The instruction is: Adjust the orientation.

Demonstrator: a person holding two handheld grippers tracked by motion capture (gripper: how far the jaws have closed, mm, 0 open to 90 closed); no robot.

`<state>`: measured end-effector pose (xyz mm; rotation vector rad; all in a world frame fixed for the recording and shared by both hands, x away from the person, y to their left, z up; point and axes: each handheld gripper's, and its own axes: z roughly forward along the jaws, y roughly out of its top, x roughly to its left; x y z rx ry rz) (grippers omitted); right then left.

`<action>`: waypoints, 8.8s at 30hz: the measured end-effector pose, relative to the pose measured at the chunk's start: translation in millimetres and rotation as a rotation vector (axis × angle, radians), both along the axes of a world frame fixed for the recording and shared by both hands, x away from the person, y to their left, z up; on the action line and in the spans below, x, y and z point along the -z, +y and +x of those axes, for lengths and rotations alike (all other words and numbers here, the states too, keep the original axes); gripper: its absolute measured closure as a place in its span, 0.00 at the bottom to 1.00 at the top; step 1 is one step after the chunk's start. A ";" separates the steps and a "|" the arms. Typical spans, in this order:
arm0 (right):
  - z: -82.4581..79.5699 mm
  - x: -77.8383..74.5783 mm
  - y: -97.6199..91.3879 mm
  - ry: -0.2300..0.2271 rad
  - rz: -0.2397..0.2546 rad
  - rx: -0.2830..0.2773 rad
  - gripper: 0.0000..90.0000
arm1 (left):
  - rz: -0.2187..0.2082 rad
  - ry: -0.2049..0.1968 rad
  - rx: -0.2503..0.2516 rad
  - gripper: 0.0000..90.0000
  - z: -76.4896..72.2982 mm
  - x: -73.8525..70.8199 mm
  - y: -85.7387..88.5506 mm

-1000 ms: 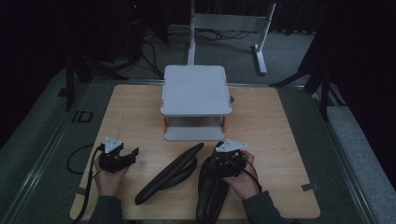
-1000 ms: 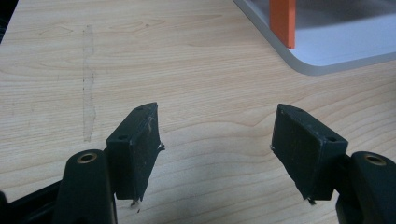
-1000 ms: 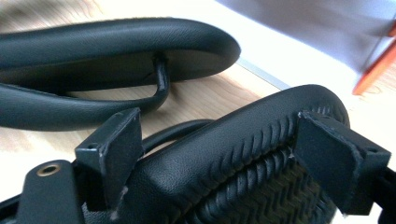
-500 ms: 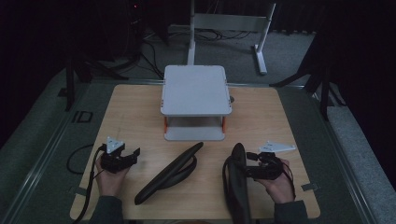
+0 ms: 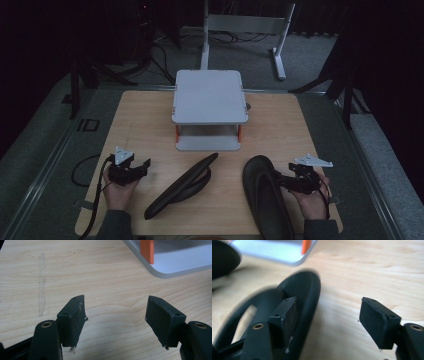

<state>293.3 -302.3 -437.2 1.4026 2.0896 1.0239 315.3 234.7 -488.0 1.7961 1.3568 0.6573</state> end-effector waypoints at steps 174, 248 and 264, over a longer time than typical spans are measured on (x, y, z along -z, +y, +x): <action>51.0 11.6 143.8 0.078 0.073 -0.210 0.87 | 0.042 0.025 0.211 0.51 -38.2 -31.6 -10.8; -26.7 34.8 163.9 0.097 -0.032 -0.439 0.55 | 0.037 -0.083 0.240 0.88 -21.0 -100.7 -65.8; -13.9 -10.8 116.6 -0.044 0.085 -0.262 0.50 | 0.036 -0.057 0.349 0.88 -1.4 -96.4 -136.4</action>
